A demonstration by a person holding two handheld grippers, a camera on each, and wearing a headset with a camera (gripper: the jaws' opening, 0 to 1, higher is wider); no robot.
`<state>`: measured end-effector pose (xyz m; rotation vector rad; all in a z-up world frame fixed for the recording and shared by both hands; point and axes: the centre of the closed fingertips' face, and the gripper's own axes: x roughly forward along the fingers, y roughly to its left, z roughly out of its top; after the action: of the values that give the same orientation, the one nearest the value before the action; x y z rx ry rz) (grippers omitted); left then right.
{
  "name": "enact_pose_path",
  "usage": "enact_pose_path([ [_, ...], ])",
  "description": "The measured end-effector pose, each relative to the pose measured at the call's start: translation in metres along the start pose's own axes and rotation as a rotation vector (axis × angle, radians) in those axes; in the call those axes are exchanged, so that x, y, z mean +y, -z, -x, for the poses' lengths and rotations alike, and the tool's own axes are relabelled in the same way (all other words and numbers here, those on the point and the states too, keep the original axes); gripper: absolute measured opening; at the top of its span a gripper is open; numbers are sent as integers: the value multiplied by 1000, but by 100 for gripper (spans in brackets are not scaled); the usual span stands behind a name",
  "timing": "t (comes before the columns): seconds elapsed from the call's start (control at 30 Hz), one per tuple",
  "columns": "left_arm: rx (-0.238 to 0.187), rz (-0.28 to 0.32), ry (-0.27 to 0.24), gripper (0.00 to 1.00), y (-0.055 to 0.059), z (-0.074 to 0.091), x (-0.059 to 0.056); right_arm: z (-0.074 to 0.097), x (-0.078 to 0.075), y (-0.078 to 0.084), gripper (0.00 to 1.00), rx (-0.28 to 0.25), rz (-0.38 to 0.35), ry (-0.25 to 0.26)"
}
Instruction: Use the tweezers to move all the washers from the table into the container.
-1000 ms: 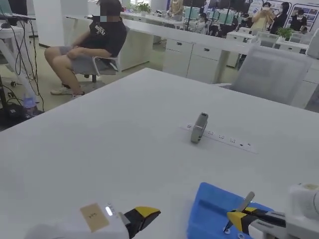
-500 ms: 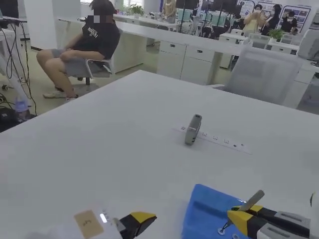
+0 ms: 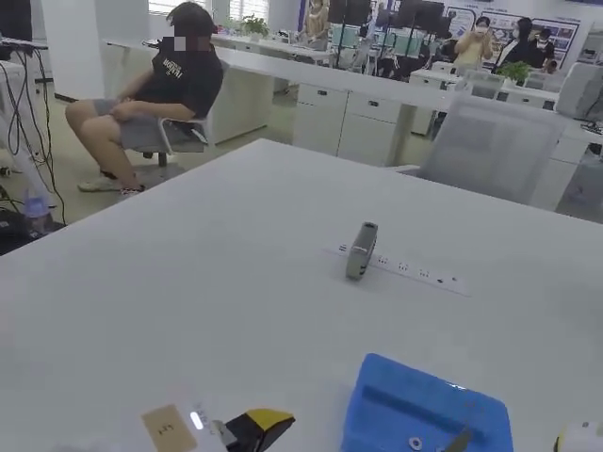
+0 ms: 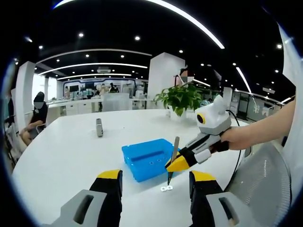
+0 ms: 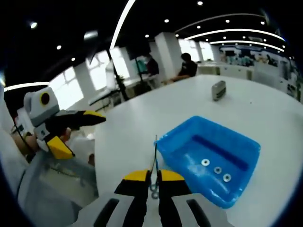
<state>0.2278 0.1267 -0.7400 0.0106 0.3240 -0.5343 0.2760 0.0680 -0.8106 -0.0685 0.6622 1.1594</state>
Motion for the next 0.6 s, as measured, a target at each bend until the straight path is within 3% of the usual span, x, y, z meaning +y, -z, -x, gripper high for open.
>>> enact_pose_path([
  [0.23,-1,1,-3,56,0,0,1,-4,1,10,4,26,-17,-12],
  [0.37,1,0,-4,56,0,0,1,-4,3,10,4,29,18,-7],
  [0.47,2,-2,-4,55,0,0,1,-5,8,10,4,44,91,-11],
  [0.6,4,-6,-5,55,1,0,1,-7,22,14,5,74,267,-29],
])
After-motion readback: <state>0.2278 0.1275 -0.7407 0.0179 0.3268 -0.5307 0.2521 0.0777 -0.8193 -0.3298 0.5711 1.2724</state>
